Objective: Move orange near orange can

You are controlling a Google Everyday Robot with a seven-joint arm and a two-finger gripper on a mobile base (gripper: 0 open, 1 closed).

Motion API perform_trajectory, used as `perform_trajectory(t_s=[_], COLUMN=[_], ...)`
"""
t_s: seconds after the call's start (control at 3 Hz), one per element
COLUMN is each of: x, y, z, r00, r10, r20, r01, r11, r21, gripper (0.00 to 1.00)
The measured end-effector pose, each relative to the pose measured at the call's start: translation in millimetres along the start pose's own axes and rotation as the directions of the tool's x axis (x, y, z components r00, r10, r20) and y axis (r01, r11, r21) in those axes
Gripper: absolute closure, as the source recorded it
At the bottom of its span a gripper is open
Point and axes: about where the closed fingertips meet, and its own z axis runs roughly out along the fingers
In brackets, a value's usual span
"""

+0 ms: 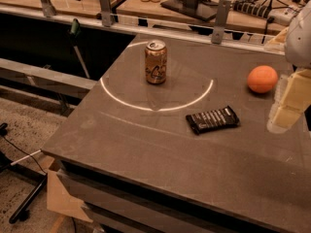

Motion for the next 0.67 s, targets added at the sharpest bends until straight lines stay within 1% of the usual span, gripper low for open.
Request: perform_trajectory(t_s=[0.33,0.67], x=[0.0,11.8], y=[0.0,-7.5], z=[0.0,0.8], r00=[1.0,0.998], r10=[0.0,0.047], r20=[0.0,0.045], r01=[0.0,-0.048], r11=[1.0,0.9988], r21=[0.0,0.015], gripper=[0.0,0.0])
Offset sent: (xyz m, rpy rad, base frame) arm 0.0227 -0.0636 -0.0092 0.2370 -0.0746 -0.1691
